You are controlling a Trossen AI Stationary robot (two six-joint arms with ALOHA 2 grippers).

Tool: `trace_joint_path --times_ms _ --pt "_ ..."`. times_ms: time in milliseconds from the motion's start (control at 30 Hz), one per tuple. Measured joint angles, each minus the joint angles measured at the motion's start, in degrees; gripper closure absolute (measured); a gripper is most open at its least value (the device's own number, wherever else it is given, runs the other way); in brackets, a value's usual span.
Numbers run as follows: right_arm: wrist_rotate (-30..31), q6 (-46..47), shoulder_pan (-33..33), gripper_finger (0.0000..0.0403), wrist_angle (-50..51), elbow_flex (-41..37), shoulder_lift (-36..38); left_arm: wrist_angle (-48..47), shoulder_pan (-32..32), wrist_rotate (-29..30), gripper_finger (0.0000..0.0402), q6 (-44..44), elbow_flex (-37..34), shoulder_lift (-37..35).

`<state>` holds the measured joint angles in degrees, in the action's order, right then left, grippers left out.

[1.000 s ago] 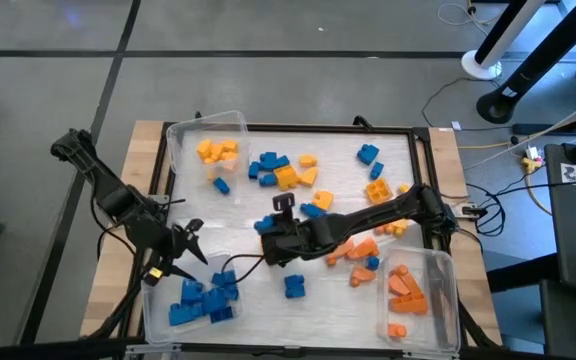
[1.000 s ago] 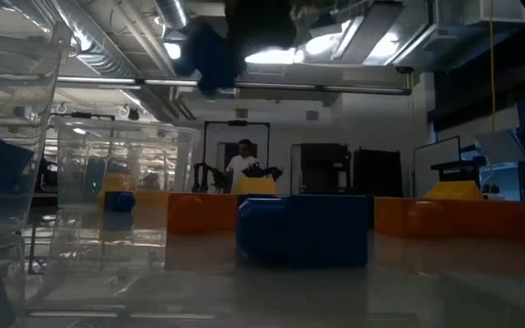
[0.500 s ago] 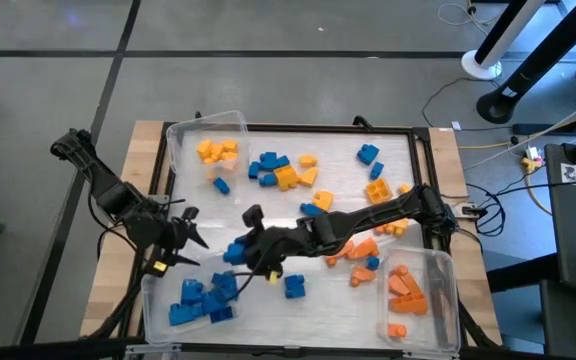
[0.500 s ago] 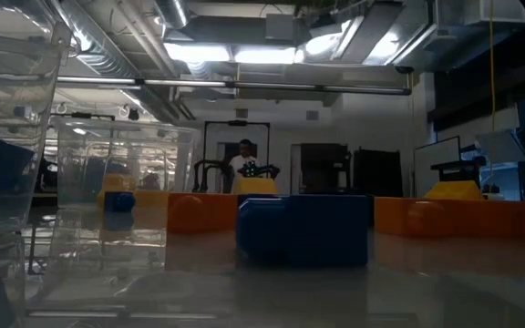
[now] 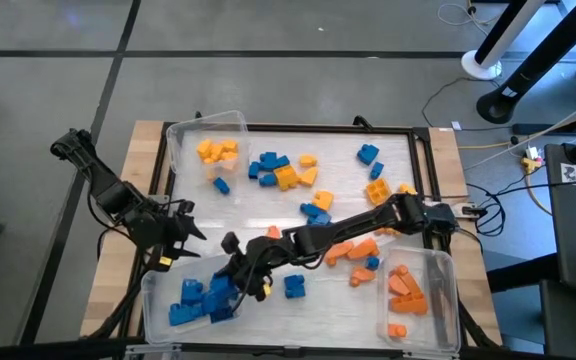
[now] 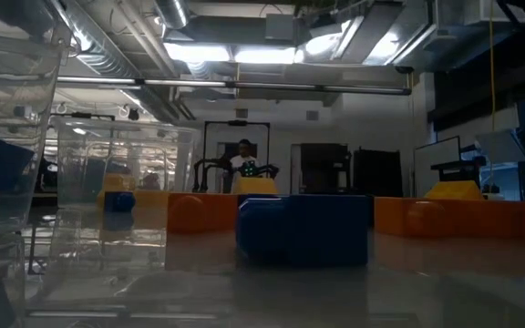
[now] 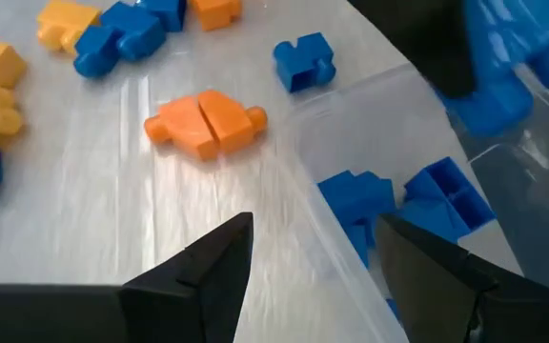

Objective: Sort blocks
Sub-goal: Put the blue game piece into the bottom left transparent bin

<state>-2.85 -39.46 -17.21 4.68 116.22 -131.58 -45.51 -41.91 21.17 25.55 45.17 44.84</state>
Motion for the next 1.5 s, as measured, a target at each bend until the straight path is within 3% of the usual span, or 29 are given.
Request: trace_joint_path --times_ms 400,867,1200,1500 --pt "-0.79 0.10 0.00 0.0348 -1.88 0.04 -2.72 -0.37 0.00 0.29 0.0192 1.72 0.00 -0.22" --pt "1.30 0.15 0.04 0.0258 -1.57 0.02 -2.70 0.86 0.02 0.57 0.0192 1.30 0.00 -0.22" --pt "1.25 3.08 0.67 0.0260 4.55 0.20 -2.25 1.41 0.02 0.56 0.0192 0.95 0.00 -0.20" --pt "1.16 0.08 0.74 0.0260 5.49 0.24 -2.24 1.37 0.01 0.55 0.0192 0.58 0.00 -0.19"
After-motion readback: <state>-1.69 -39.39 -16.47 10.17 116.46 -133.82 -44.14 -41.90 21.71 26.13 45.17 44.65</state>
